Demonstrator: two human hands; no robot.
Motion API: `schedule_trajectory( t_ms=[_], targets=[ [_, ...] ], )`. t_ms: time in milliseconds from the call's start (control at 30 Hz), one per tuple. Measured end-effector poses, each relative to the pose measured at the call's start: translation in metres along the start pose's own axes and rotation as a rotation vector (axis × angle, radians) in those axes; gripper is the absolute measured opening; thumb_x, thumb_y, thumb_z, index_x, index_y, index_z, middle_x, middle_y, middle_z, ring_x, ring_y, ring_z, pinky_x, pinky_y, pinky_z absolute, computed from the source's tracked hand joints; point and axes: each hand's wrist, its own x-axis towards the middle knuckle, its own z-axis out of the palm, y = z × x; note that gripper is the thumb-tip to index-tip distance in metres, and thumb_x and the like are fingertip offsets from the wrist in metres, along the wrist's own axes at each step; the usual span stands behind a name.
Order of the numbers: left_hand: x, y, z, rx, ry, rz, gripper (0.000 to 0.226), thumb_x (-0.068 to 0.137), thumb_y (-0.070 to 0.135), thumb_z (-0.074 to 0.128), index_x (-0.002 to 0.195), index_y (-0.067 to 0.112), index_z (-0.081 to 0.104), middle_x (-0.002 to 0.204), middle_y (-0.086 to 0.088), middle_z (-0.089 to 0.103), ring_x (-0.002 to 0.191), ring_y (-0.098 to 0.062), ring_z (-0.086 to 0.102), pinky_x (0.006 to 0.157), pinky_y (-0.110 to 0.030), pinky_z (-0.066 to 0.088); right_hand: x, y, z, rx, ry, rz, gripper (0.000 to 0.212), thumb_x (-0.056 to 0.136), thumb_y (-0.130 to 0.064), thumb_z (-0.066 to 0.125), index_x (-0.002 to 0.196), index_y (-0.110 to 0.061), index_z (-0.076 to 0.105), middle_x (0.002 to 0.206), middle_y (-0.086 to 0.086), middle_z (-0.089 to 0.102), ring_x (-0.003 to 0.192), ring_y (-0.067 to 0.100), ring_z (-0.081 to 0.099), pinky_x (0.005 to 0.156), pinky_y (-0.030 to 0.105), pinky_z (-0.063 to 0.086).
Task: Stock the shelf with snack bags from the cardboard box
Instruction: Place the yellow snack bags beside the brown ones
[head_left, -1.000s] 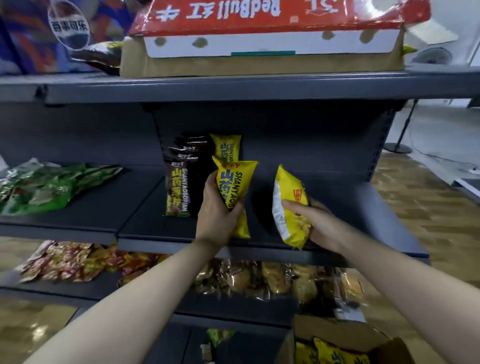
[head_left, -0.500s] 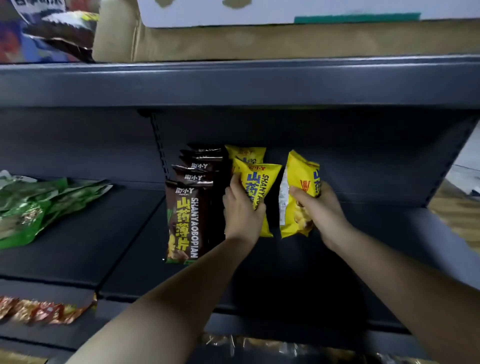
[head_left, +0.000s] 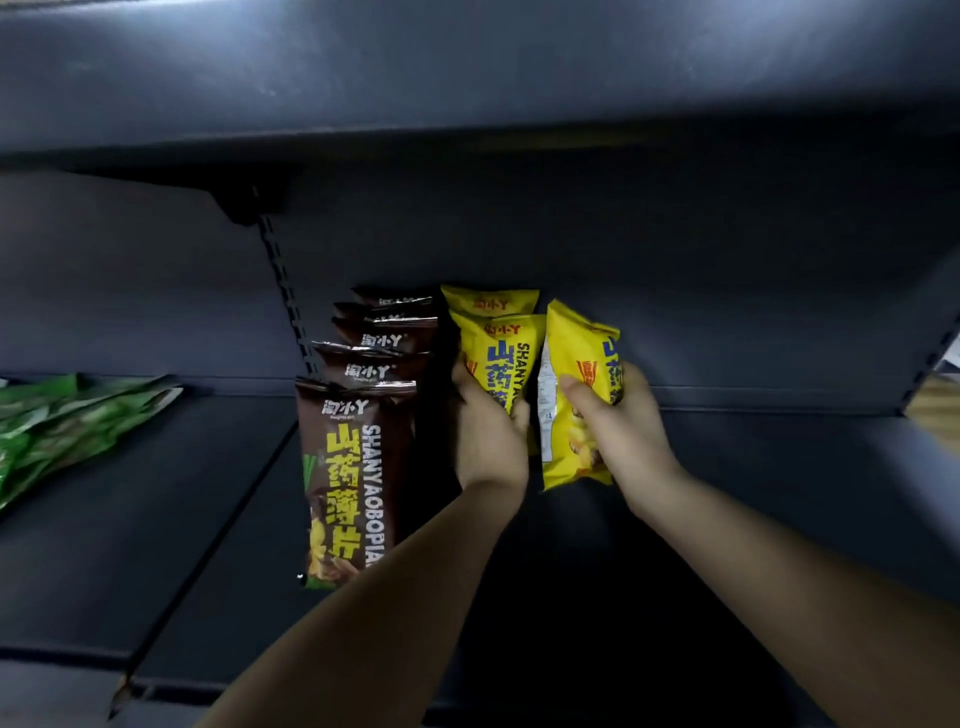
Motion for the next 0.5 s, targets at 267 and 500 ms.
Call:
schedule_trajectory(
  t_ms=[267, 500],
  targets=[
    [-0.001, 0.002, -0.002, 0.069, -0.106, -0.138, 0.083, 0.088, 0.041, 0.059, 0.145, 0.004, 0.011, 0.134, -0.017, 0.049, 0.125, -0.03, 0.048, 0.097, -0.034, 0.039, 0.01, 0.001, 0.004, 0.01, 0.048, -0.002, 0.031, 0.088, -0.023, 0.067, 0.114, -0.013, 0.055, 0.099, 0.0, 0.068, 0.088, 0.016, 0.066, 0.077, 0.032, 0.055],
    [-0.009, -0.009, -0.005, 0.349, 0.127, 0.458, 0.086, 0.085, 0.028, 0.062, 0.149, 0.01, 0.007, 0.156, -0.015, 0.016, 0.143, -0.03, 0.022, 0.106, -0.038, 0.036, 0.013, -0.004, -0.002, 0.034, 0.084, -0.009, 0.027, 0.089, -0.022, 0.065, 0.111, -0.01, 0.055, 0.089, -0.001, 0.065, 0.081, 0.016, 0.064, 0.068, 0.027, 0.054]
  ],
)
